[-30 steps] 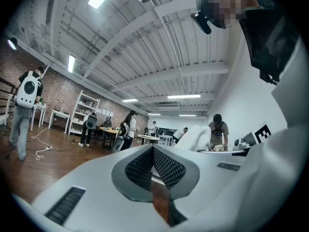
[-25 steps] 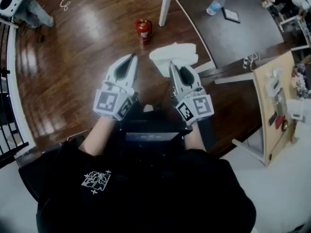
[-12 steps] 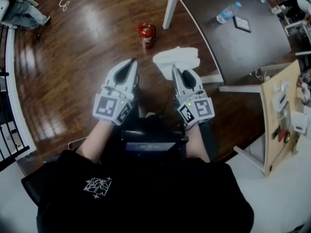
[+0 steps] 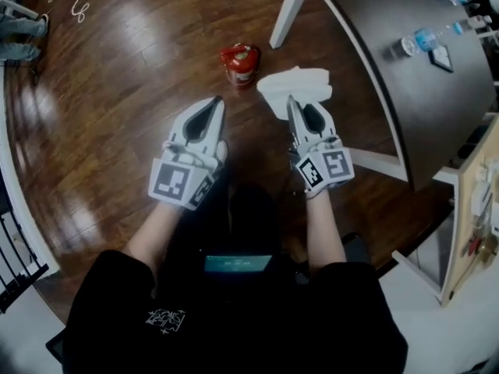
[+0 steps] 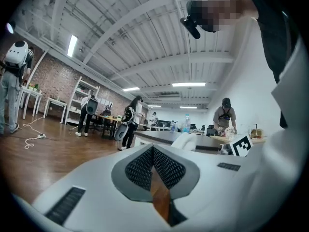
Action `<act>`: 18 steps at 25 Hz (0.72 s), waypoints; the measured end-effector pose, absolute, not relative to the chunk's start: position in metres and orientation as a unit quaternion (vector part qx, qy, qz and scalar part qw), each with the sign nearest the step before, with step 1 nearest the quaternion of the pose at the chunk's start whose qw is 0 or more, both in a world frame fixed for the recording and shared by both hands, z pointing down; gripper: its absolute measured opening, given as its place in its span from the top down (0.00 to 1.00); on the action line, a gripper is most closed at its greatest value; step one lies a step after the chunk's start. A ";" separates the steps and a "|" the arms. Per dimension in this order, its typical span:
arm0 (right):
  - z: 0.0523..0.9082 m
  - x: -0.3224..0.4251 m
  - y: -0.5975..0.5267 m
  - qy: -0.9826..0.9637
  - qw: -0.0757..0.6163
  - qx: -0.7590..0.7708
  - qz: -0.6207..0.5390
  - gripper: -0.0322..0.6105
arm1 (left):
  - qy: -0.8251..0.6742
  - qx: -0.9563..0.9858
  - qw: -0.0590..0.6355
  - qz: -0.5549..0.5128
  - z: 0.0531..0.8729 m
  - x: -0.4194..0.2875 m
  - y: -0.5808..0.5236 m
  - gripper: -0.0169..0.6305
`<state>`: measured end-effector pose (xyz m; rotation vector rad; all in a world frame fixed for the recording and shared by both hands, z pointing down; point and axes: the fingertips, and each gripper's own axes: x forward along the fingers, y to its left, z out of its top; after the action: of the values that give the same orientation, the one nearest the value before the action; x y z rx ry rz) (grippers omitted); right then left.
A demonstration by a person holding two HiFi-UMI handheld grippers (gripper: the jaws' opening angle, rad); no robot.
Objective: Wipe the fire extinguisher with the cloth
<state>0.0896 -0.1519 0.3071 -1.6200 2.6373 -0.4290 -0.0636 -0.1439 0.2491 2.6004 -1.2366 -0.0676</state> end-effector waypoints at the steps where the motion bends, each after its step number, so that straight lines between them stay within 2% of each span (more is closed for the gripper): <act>1: 0.338 0.091 -0.167 0.844 0.007 -0.520 -0.134 0.81 | -0.426 0.895 0.127 -0.025 0.275 -0.066 -0.155 0.97; 9: 0.563 0.090 -0.301 0.856 0.009 -0.494 -0.151 0.81 | -0.427 0.899 0.088 -0.041 0.452 -0.084 -0.222 0.97; 12: 0.605 0.084 -0.345 0.862 0.004 -0.484 -0.151 0.82 | -0.436 0.897 0.068 -0.043 0.490 -0.091 -0.233 0.97; 18: 0.636 0.084 -0.391 0.862 -0.013 -0.491 -0.122 0.82 | -0.441 0.894 0.072 -0.039 0.524 -0.094 -0.240 0.97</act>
<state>0.0835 -0.3915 0.6364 -1.5566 2.7312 -0.3860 -0.0944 -0.2400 0.5242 2.6855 -1.3262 -0.1167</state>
